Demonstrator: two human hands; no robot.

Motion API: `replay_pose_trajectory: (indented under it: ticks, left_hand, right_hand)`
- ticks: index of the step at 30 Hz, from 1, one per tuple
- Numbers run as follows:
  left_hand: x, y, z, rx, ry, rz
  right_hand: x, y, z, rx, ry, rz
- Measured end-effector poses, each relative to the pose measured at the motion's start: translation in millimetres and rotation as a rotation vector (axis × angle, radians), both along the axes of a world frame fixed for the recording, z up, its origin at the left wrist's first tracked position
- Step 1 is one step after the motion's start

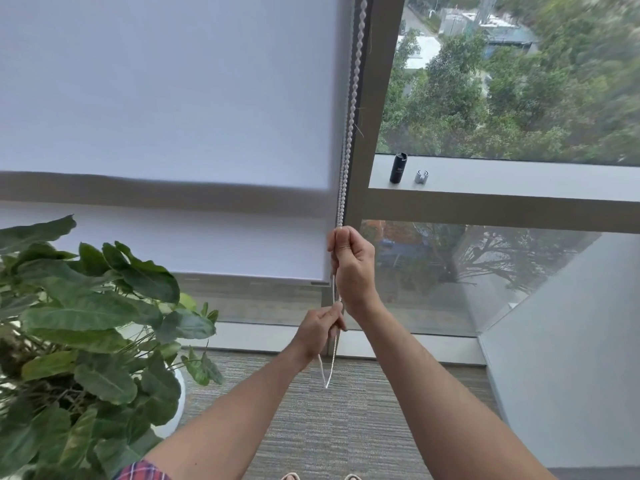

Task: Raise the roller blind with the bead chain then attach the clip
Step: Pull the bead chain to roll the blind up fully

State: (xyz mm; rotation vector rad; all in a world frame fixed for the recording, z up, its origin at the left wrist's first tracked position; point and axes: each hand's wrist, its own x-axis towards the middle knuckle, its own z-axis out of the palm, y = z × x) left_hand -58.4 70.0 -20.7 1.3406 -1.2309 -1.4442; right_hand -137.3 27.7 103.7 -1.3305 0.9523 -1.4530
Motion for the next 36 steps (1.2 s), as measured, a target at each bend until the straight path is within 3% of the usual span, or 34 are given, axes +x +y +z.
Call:
replay_pose_trajectory:
  ticks: [4, 11, 17, 24, 29, 33, 36]
  left_hand:
    - [13.9, -9.7, 10.7, -0.072, -0.054, -0.082]
    - [19.5, -36.1, 64.2, -0.170, 0.298, 0.138]
    - [-2.4, -39.9, 121.0, -0.407, 0.388, 0.027]
    - [-9.2, -35.6, 112.9, -0.393, 0.240, 0.219]
    - [-5.8, -36.5, 103.0, -0.357, 0.194, 0.265]
    - [0.7, -26.4, 75.8, -0.314, 0.126, 0.249]
    - [0.8, -15.8, 54.2, -0.245, 0.079, 0.239]
  right_hand:
    - [-0.8, 0.6, -22.7, 0.023, 0.051, -0.019]
    - [-11.4, 5.9, -70.8, 0.154, 0.081, -0.013]
    - [-9.0, 7.9, -89.5, 0.202, 0.114, -0.017]
    - [-9.0, 21.2, -108.3, 0.286, 0.164, 0.105]
    - [-23.4, 16.2, -86.1, 0.301, 0.219, 0.241]
    - [-34.8, -1.5, -50.8, 0.313, 0.170, 0.069]
    - [-27.7, -4.7, -7.0, 0.168, 0.101, 0.062]
